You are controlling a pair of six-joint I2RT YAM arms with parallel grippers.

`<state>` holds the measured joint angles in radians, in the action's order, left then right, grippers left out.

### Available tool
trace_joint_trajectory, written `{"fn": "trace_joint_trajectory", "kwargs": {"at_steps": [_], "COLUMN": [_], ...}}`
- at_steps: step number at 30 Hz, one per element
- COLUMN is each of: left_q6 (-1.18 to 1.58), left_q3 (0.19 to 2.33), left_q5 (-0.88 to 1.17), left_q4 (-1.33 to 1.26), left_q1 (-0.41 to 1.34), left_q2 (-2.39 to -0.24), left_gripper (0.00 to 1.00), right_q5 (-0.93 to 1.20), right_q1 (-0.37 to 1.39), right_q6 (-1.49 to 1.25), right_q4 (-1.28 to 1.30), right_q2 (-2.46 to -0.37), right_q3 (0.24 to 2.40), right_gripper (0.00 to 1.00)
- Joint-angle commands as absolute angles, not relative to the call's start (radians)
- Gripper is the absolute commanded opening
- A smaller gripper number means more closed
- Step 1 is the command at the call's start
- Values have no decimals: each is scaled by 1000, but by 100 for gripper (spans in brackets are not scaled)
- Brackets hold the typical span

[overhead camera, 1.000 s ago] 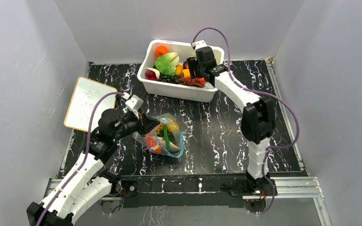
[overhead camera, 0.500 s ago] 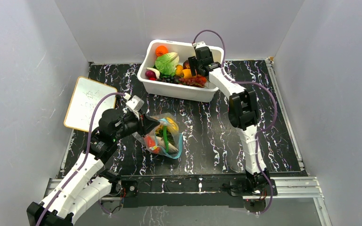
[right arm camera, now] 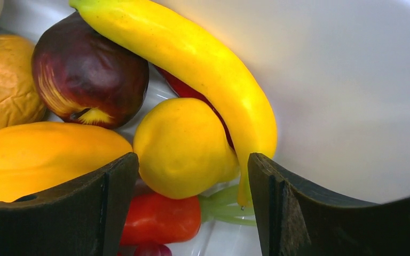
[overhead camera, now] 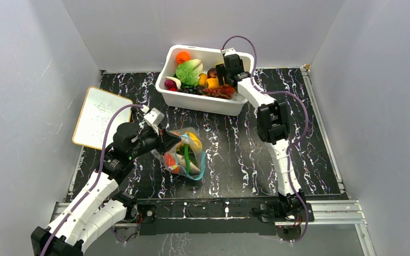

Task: Place the food in the zip-top bag and seal the zipper
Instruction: Pick up the fake fruit from the bin.

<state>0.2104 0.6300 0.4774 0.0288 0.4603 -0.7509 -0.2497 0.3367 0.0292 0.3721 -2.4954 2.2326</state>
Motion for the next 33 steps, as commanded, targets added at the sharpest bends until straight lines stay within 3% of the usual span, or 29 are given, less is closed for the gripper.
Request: {"fn": "trace_joint_trajectory", "kwargs": {"at_steps": [1,8,13,22,33], "left_q6": [193,196,196,200,187], "left_q3": [639,639,637,635,636], "left_q5": [468,469,468,463,446], "left_q4": [8,6,8,10,23], "left_q1": [464,463,463,463,463], "left_q2": [-742,-745,-742,-735,-721], "left_gripper": [0,0,0,0,0], "right_q5": [-260,-237,-218,-221,-198], "right_q1": [324,317,314,314,314], "right_q6": [39,36,38,50,40], "right_q4": [294,280,271,256,231], "right_q2": [-2527,-2550,-2548,-2497,-2376], "right_q3": [2295,2308,2307,2268,2172], "right_gripper": [74,70,54,40,32]}}
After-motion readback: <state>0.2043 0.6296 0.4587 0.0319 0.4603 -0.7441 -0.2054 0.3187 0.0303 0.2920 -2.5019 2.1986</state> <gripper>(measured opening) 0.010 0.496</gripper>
